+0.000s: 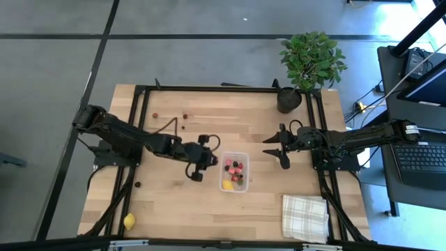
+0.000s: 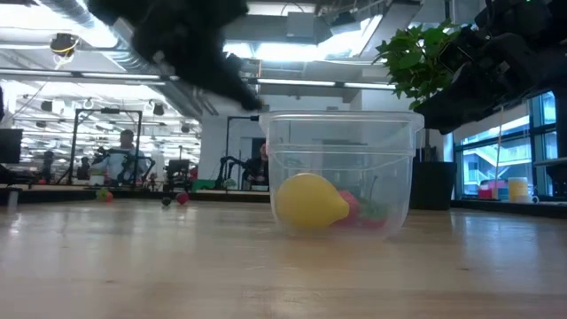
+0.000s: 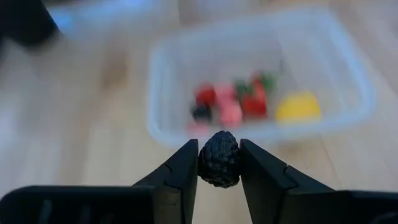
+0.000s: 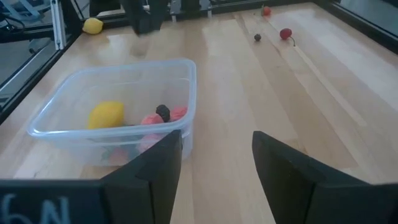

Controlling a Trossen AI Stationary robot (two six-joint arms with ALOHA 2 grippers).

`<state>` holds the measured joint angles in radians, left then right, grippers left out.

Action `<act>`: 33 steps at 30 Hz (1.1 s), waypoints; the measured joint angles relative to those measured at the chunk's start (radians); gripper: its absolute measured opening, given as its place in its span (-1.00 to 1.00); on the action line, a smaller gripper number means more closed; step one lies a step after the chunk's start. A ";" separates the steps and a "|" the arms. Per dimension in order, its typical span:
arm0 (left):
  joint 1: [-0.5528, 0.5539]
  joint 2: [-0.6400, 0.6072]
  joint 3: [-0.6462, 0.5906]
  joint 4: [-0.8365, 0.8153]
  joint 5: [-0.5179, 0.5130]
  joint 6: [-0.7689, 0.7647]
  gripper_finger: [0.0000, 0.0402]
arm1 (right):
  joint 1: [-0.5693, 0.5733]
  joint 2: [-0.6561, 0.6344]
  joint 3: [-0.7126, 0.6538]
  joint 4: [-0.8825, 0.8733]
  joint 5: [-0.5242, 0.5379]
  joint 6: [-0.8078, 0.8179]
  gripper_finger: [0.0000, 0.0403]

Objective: Pick and placing Produce into tupperware
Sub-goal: Put the blackberry into the transparent bin

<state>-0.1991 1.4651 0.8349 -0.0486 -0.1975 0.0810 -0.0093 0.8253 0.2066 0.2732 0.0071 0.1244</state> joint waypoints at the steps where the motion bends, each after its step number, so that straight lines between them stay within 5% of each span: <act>1: 0.008 -0.004 0.000 0.039 0.005 0.021 -0.51 | 0.000 0.000 0.000 0.000 0.000 -0.001 -0.02; 8: 0.050 0.012 0.000 0.218 0.137 0.113 -0.49 | 0.000 0.000 0.000 -0.001 0.000 -0.004 -0.02; 20: 0.075 0.103 0.001 0.353 0.140 0.132 -0.50 | 0.000 0.000 0.000 -0.001 0.000 -0.026 -0.02; 33: 0.067 0.287 0.181 0.184 0.137 0.128 -0.49 | 0.000 0.000 0.000 -0.001 0.000 -0.026 -0.02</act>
<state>-0.1318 1.7517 1.0155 0.1352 -0.0608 0.2085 -0.0093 0.8253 0.2066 0.2718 0.0071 0.0986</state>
